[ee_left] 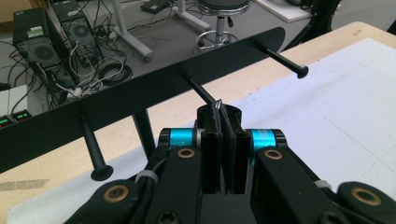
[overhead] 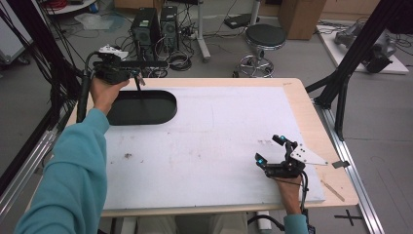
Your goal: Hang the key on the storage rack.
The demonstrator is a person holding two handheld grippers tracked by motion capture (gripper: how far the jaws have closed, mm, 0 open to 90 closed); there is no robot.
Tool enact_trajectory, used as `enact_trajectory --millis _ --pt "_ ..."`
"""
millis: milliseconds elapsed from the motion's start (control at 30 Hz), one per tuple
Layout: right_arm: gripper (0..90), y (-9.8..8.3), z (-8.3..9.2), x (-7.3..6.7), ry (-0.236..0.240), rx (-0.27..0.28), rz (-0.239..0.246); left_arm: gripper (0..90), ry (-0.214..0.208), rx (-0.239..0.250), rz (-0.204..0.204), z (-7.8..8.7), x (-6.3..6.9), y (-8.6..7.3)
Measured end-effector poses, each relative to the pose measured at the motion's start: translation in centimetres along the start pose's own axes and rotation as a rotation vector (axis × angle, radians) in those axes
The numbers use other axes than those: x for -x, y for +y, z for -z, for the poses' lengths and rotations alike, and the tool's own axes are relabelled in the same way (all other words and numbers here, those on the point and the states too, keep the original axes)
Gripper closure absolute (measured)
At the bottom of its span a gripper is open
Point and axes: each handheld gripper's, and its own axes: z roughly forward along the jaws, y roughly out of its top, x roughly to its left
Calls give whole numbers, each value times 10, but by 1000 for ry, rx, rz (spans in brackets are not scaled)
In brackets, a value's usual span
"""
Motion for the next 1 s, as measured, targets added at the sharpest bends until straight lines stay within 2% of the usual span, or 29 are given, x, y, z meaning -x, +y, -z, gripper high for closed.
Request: enact_trajectory --millis 67,167,200,333,400,500,533,567,633,667,700,767,933,1000 --pt "6 0 0 0 0 1 -3 859 14 5 2 2 -1 0" --pt "6 0 0 0 -1 0 -1 830 10 14 21 5 -3 -2" --pt "6 0 0 0 0 -1 -3 818 11 15 12 6 -4 -3" --pt "6 0 0 0 0 -4 -3 696 -9 28 6 10 -3 -5" --pt "6 0 0 0 0 -4 -1 600 -44 39 -30 12 -2 -5" --pt "6 0 0 0 0 -4 -2 449 -87 59 -124 17 5 -7" --pt "6 0 0 0 0 -5 0 391 -96 64 -137 19 8 -9" --pt "6 0 0 0 0 -4 0 316 -109 62 -138 21 10 -11" --pt "6 0 0 0 -1 -4 0 150 -139 65 -113 24 15 -15" --pt "6 0 0 0 -1 -4 0 150 -153 63 -110 26 17 -17" --pt "6 0 0 0 -1 -4 1 95 -167 64 -115 30 19 -20" --pt "6 0 0 0 -1 -4 1 17 -193 99 -133 41 24 -27" --pt "6 0 0 0 0 -4 4 17 -251 206 -168 73 35 -53" --pt "6 0 0 -1 -1 -4 1 17 -267 233 -182 85 38 -64"
